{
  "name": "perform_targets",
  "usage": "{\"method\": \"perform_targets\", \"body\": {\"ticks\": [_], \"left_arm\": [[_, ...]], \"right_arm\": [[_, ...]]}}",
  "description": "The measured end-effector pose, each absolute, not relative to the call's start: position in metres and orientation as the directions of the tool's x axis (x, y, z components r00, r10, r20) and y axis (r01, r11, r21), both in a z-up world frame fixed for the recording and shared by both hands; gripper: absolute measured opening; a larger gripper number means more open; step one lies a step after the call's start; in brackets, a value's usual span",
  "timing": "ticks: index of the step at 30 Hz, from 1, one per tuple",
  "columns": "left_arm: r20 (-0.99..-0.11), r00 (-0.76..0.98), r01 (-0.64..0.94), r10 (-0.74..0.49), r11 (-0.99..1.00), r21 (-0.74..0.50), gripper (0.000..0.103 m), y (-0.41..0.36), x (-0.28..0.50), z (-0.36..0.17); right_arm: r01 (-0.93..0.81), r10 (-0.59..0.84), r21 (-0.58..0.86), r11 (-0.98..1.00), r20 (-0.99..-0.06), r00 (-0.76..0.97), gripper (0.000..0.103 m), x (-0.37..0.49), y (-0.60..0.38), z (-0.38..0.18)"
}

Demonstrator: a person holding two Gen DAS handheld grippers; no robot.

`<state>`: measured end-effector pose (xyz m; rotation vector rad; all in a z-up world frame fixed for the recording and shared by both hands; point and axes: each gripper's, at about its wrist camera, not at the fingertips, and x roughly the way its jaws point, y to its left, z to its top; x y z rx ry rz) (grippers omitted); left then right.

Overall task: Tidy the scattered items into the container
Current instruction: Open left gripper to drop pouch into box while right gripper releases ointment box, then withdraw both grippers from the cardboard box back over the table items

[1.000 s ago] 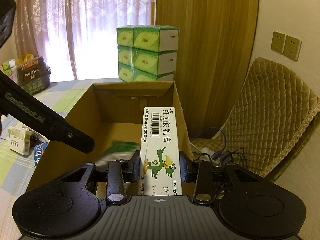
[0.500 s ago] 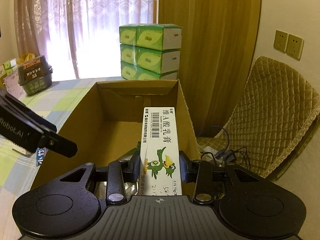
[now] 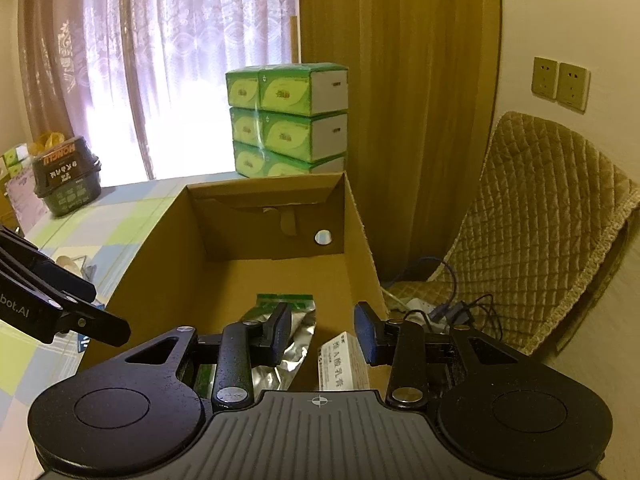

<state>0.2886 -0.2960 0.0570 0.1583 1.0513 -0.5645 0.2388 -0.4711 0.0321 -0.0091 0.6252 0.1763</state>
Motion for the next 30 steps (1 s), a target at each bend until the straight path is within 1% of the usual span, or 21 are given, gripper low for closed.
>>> {"method": "perform_targets", "body": {"ticks": [7, 11, 17, 18, 19, 20, 25, 30], "left_arm": [[-0.848, 0.380, 0.519, -0.369, 0.844, -0.134, 0.068, -0.287, 0.273, 0.061], [-0.843, 0.392, 0.518, -0.369, 0.845, -0.129, 0.074, -0.277, 0.261, 0.064], [-0.840, 0.407, 0.502, -0.359, 0.856, -0.122, 0.078, -0.255, 0.238, 0.064], [-0.839, 0.411, 0.499, -0.357, 0.858, -0.121, 0.079, -0.250, 0.234, 0.063], [-0.838, 0.416, 0.496, -0.354, 0.860, -0.117, 0.079, -0.246, 0.229, 0.063], [-0.836, 0.421, 0.494, -0.352, 0.862, -0.114, 0.081, -0.242, 0.224, 0.063], [-0.825, 0.455, 0.488, -0.336, 0.869, -0.085, 0.089, -0.222, 0.200, 0.062], [-0.820, 0.475, 0.473, -0.321, 0.879, -0.070, 0.100, -0.203, 0.179, 0.058]], "right_arm": [[-0.159, 0.162, 0.055, 0.986, -0.577, 0.800, 0.041, 0.222, -0.471, 0.038], [-0.170, 0.170, 0.055, 0.984, -0.578, 0.798, 0.041, 0.211, -0.466, 0.040], [-0.178, 0.187, 0.074, 0.981, -0.592, 0.784, 0.042, 0.194, -0.458, 0.041], [-0.181, 0.190, 0.075, 0.981, -0.595, 0.781, 0.055, 0.190, -0.456, 0.041], [-0.181, 0.190, 0.076, 0.981, -0.594, 0.782, 0.079, 0.187, -0.454, 0.041], [-0.176, 0.187, 0.075, 0.981, -0.586, 0.788, 0.082, 0.183, -0.452, 0.041], [-0.200, 0.209, 0.079, 0.976, -0.582, 0.786, 0.082, 0.164, -0.439, 0.043], [-0.217, 0.227, 0.089, 0.972, -0.585, 0.778, 0.082, 0.148, -0.425, 0.043]]}}
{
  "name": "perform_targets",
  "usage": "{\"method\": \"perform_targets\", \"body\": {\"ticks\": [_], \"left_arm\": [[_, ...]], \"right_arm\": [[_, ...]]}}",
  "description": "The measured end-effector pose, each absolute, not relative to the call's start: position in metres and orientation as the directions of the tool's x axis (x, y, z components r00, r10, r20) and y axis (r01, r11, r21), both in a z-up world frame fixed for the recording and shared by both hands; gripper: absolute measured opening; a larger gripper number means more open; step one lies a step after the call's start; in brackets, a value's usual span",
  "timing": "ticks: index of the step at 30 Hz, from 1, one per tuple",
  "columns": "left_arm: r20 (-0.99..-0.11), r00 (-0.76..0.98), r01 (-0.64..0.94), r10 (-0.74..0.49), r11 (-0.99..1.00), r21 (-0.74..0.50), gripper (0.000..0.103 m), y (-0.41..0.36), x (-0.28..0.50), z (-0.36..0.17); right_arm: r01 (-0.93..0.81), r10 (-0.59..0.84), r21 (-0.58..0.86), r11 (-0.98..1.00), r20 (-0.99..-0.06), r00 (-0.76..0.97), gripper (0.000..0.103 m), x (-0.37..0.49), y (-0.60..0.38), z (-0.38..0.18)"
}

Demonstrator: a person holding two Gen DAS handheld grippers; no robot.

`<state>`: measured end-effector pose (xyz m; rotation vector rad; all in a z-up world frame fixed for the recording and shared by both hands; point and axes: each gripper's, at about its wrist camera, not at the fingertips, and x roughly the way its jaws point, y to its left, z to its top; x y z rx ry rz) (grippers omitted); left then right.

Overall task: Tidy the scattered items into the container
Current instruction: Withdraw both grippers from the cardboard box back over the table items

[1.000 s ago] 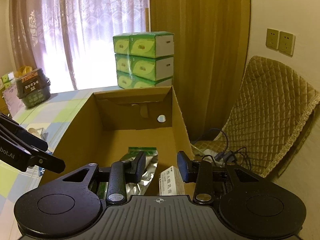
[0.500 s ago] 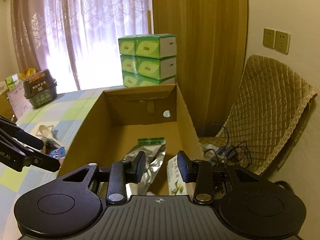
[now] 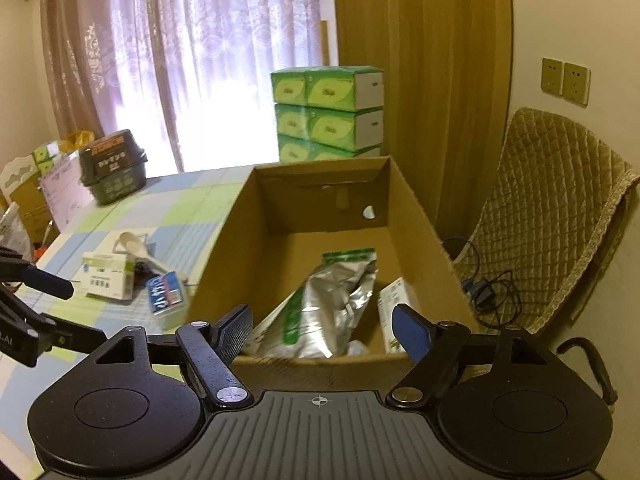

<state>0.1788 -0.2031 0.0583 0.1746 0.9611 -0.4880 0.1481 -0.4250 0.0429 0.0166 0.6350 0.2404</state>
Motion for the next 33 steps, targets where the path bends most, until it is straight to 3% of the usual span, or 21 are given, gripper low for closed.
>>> {"method": "perform_targets", "body": {"ticks": [33], "left_arm": [[-0.861, 0.486, 0.275, -0.154, 0.961, -0.017, 0.101, -0.049, 0.126, 0.023]], "right_arm": [[-0.446, 0.367, 0.036, 0.894, -0.627, 0.687, 0.083, 0.108, -0.298, 0.044]]}}
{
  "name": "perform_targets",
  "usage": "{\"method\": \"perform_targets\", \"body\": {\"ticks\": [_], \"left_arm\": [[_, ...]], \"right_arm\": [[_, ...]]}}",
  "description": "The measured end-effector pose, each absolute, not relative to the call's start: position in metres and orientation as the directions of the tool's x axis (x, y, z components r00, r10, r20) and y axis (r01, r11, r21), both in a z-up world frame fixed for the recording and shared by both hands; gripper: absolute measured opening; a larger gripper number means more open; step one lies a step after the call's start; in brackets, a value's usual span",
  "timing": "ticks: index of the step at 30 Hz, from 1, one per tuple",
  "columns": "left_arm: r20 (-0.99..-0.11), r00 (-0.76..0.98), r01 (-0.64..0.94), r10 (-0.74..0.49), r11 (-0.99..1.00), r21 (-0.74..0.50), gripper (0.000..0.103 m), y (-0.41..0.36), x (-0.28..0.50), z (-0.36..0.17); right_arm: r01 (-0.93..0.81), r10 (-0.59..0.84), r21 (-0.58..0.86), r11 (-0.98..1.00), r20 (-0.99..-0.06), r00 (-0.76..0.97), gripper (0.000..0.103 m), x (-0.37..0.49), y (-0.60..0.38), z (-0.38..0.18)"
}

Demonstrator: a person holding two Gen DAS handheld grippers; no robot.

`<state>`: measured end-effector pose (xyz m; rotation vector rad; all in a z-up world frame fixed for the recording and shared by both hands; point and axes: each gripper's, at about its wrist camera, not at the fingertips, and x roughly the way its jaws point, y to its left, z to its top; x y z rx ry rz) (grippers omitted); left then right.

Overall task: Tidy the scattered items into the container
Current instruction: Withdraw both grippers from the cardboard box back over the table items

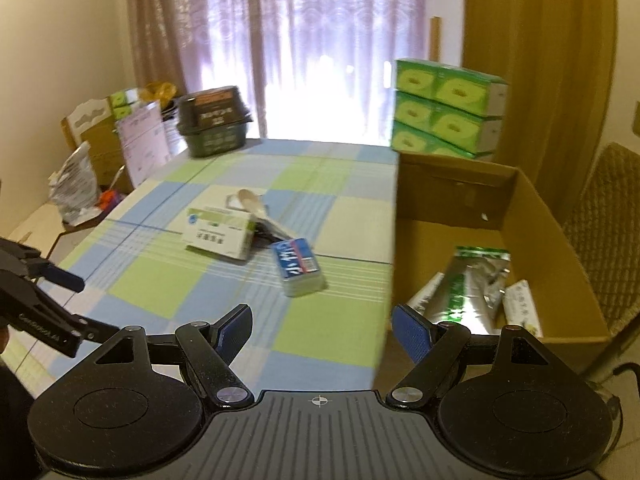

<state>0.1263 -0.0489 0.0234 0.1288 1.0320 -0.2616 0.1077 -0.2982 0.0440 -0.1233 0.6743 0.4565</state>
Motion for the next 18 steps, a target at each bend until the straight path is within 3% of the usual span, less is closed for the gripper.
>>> {"method": "perform_targets", "body": {"ticks": [18], "left_arm": [[-0.864, 0.482, 0.338, -0.144, 0.941, 0.031, 0.101, -0.027, 0.142, 0.004]], "right_arm": [[-0.559, 0.405, -0.001, 0.829, -0.688, 0.603, 0.083, 0.130, -0.238, 0.010]]}}
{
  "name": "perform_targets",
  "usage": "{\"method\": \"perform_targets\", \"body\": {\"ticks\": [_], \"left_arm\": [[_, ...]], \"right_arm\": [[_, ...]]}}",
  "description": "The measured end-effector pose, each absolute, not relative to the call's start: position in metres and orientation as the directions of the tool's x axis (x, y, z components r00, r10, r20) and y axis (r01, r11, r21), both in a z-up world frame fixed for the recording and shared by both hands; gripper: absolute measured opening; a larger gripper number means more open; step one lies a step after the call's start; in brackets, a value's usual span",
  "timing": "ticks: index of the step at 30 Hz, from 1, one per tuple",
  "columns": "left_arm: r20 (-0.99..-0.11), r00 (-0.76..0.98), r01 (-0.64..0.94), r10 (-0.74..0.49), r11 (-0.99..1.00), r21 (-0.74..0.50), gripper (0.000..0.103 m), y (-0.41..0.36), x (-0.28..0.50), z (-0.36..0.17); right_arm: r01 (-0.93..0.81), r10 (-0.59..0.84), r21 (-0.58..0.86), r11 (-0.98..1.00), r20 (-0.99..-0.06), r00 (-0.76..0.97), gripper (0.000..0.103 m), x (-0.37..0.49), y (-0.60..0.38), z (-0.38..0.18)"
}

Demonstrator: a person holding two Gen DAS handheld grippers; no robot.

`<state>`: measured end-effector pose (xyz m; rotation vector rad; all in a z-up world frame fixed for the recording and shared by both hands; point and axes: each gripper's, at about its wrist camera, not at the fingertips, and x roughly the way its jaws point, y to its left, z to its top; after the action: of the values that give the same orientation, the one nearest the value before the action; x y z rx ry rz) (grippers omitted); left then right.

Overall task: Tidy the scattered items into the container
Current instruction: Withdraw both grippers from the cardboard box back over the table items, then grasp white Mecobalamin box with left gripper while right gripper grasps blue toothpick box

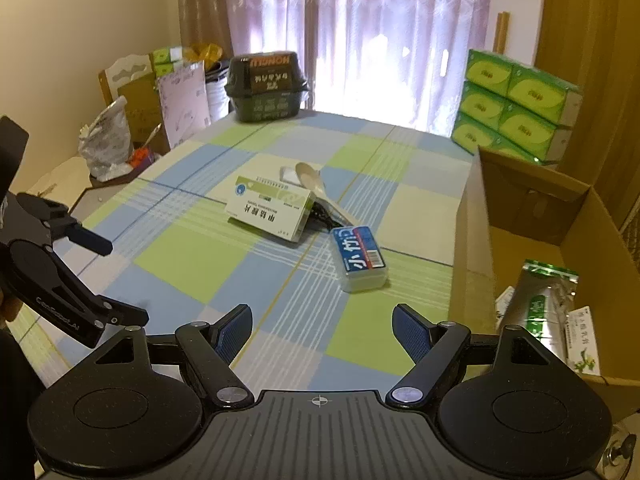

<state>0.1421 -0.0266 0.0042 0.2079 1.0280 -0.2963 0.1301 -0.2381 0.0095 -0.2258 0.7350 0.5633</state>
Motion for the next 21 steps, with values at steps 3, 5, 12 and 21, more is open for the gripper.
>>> {"method": "perform_targets", "body": {"ticks": [3, 5, 12, 21], "left_arm": [[-0.863, 0.482, 0.358, -0.152, 0.933, 0.036, 0.101, -0.025, 0.149, 0.000], [-0.860, 0.486, 0.377, -0.157, 0.925, 0.044, 0.101, -0.024, 0.154, -0.004], [-0.845, 0.516, 0.466, -0.137, 0.873, 0.143, 0.101, -0.026, 0.174, -0.021], [-0.819, 0.563, 0.529, -0.114, 0.810, 0.251, 0.101, -0.024, 0.210, -0.034]], "right_arm": [[-0.566, 0.401, -0.006, 0.824, -0.701, 0.590, 0.083, 0.139, -0.231, 0.001], [-0.570, 0.398, -0.007, 0.822, -0.708, 0.583, 0.083, 0.145, -0.227, -0.005], [-0.574, 0.385, -0.016, 0.818, -0.727, 0.569, 0.083, 0.169, -0.214, -0.025], [-0.574, 0.375, -0.026, 0.819, -0.732, 0.568, 0.083, 0.202, -0.203, -0.045]]}}
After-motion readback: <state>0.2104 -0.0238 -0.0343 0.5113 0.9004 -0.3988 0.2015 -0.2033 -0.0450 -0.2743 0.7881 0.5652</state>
